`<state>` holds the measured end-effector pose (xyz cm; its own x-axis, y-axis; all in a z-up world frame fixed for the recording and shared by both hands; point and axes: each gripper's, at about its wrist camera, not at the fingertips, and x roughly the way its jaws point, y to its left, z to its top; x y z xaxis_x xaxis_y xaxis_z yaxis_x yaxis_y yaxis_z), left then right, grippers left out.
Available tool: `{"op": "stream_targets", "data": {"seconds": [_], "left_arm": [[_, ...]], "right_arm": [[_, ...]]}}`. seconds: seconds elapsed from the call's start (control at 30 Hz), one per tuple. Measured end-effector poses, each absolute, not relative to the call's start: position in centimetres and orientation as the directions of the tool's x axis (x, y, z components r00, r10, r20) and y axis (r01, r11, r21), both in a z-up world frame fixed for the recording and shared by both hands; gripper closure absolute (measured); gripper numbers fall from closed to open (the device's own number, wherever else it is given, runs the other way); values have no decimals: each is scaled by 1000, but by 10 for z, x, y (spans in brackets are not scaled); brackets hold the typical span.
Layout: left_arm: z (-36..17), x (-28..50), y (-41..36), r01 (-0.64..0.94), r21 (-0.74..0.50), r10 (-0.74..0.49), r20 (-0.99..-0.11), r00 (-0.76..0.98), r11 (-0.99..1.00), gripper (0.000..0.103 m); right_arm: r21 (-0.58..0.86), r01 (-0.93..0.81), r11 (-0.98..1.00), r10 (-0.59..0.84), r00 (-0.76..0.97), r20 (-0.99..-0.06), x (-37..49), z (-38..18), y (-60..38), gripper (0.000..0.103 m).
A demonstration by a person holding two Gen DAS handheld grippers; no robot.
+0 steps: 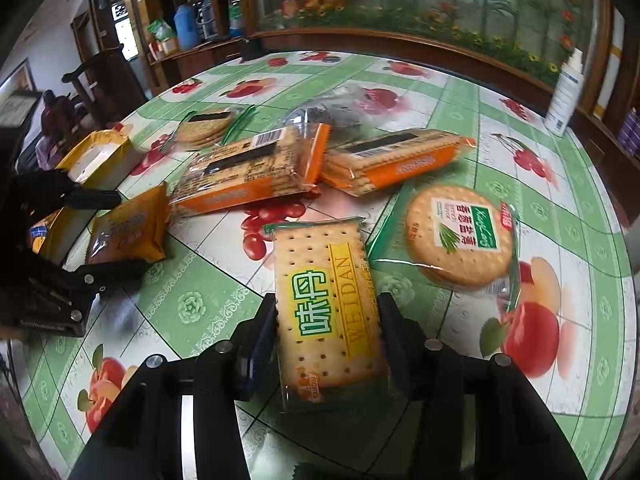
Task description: Organize snacks
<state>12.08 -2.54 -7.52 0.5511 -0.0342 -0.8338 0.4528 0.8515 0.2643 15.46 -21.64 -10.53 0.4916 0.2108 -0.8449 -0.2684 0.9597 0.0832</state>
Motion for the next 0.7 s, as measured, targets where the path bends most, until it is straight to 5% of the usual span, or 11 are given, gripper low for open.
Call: {"op": "stream_targets", "data": {"seconds": [0.13, 0.2, 0.23, 0.7], "left_arm": [[-67, 98, -20, 400, 219, -64, -808, 586, 890, 29], [-58, 87, -15, 369, 188, -80, -794, 603, 910, 86], [-54, 83, -11, 337, 168, -74, -796, 601, 927, 100], [-20, 57, 56, 150, 104, -32, -713, 701, 983, 100]], "right_arm": [[150, -245, 958, 258, 506, -823, 144, -99, -222, 53], [178, -238, 955, 281, 528, -801, 135, -89, -224, 53], [200, -234, 951, 299, 543, -785, 129, -83, -225, 53], [321, -288, 902, 431, 598, -675, 84, -37, -199, 54]]}}
